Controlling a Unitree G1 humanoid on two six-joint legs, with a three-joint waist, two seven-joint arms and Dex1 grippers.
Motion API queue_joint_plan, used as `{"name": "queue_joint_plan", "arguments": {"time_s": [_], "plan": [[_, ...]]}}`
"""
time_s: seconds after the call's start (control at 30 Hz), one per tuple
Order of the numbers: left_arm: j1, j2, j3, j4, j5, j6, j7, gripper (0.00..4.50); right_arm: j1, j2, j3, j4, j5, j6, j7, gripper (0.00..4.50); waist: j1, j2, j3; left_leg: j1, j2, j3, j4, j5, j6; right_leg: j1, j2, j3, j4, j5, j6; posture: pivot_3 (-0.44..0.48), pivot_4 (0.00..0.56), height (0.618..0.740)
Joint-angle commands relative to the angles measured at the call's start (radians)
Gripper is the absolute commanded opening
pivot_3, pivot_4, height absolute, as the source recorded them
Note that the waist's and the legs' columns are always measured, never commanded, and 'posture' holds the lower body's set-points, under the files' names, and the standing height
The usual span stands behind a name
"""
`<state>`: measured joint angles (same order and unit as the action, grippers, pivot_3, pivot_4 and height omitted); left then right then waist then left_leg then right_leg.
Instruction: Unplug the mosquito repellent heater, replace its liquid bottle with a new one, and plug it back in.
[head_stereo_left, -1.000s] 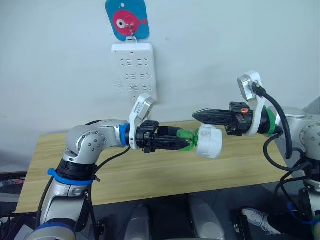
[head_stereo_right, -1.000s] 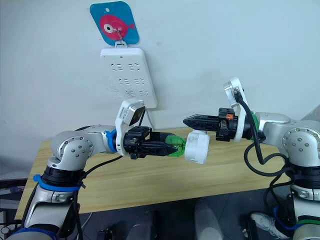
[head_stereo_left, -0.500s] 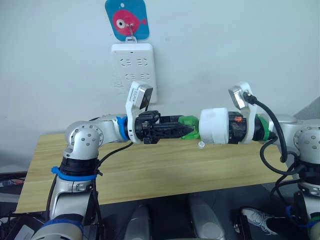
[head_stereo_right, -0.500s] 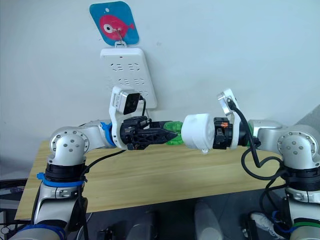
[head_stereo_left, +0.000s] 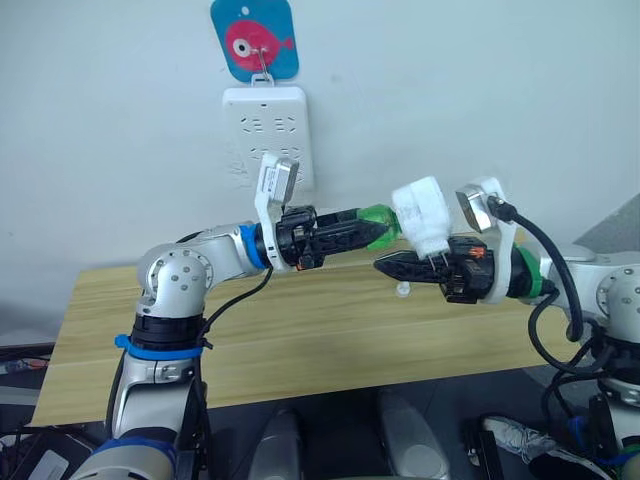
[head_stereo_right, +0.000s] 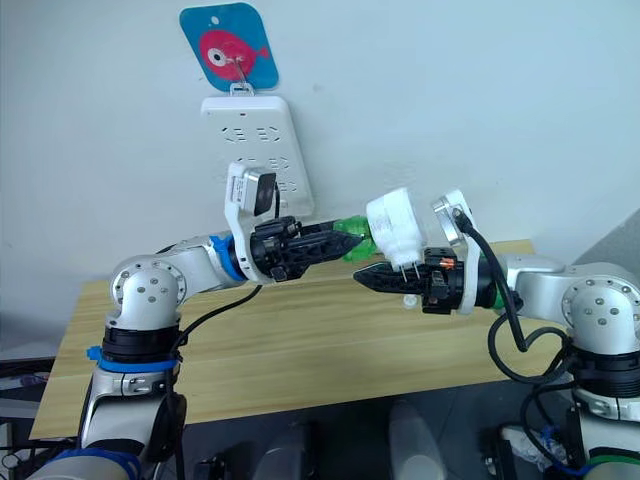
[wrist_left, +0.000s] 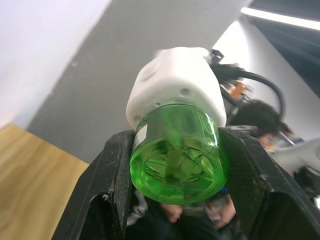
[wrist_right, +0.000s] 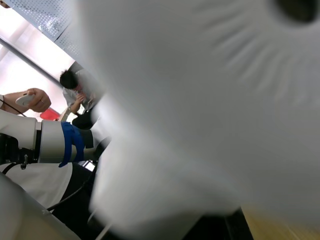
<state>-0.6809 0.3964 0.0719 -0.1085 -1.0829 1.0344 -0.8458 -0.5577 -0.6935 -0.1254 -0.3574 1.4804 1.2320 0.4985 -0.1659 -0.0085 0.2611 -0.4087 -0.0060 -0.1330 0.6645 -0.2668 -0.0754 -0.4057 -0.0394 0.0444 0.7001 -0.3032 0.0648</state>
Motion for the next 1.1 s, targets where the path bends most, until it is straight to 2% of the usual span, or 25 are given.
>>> {"name": "queue_joint_plan", "arguments": {"time_s": [0.03,0.23,0.53,0.6,0.73,0.9,1.1], "plan": [[-0.003,0.004,-0.004,-0.013,0.032,-0.032,-0.006,2.26,0.006,-0.026,-0.040,-0.051,0.068,-0.027,-0.014,0.00,0.000,0.000,0.000,0.000,0.000,0.000,0.000,0.000,0.000,0.000,0.000,0.000,0.000,0.000,0.000,-0.215,0.189,0.734],[-0.004,0.006,-0.019,-0.007,0.065,-0.042,-0.017,2.26,-0.004,-0.043,-0.031,-0.068,0.078,-0.044,-0.015,0.00,-0.001,0.000,0.000,0.000,0.000,0.000,0.000,0.000,0.000,0.000,0.000,0.000,0.000,0.000,0.000,-0.218,0.190,0.734],[0.004,0.009,-0.036,-0.011,0.117,-0.071,-0.024,2.26,-0.033,-0.071,-0.004,-0.110,-0.027,-0.070,0.082,0.00,0.000,0.000,0.000,0.000,0.000,0.000,0.000,0.000,0.000,0.000,0.000,0.000,0.000,0.000,0.000,-0.211,0.186,0.734],[0.003,-0.002,-0.021,-0.003,0.097,-0.056,-0.011,2.26,-0.038,-0.090,0.009,-0.127,-0.058,-0.069,0.119,0.00,0.001,0.000,0.000,0.000,0.000,0.000,0.000,0.000,0.000,0.000,0.000,0.000,0.000,0.000,0.000,-0.213,0.186,0.734],[-0.015,0.012,0.004,0.022,0.043,0.005,-0.033,2.26,-0.007,-0.172,0.048,-0.188,-0.184,-0.101,0.248,0.00,0.001,0.000,0.000,0.000,0.000,0.000,0.000,0.000,0.000,0.000,0.000,0.000,0.000,0.000,0.000,-0.215,0.185,0.734],[-0.052,0.046,0.031,0.066,-0.025,0.095,-0.073,2.26,0.052,-0.276,0.115,-0.232,-0.402,-0.235,0.432,0.00,0.001,0.000,0.000,0.000,0.000,-0.001,0.000,0.000,0.000,0.000,0.000,-0.001,0.000,0.000,0.000,-0.219,0.182,0.734],[-0.051,0.114,-0.018,0.058,-0.007,0.136,-0.175,2.26,0.068,-0.291,0.139,-0.191,-0.537,-0.344,0.526,0.00,-0.002,0.000,0.000,0.000,0.000,0.000,0.000,0.000,0.000,0.000,0.000,0.000,0.000,0.000,0.000,-0.222,0.179,0.734]]}}
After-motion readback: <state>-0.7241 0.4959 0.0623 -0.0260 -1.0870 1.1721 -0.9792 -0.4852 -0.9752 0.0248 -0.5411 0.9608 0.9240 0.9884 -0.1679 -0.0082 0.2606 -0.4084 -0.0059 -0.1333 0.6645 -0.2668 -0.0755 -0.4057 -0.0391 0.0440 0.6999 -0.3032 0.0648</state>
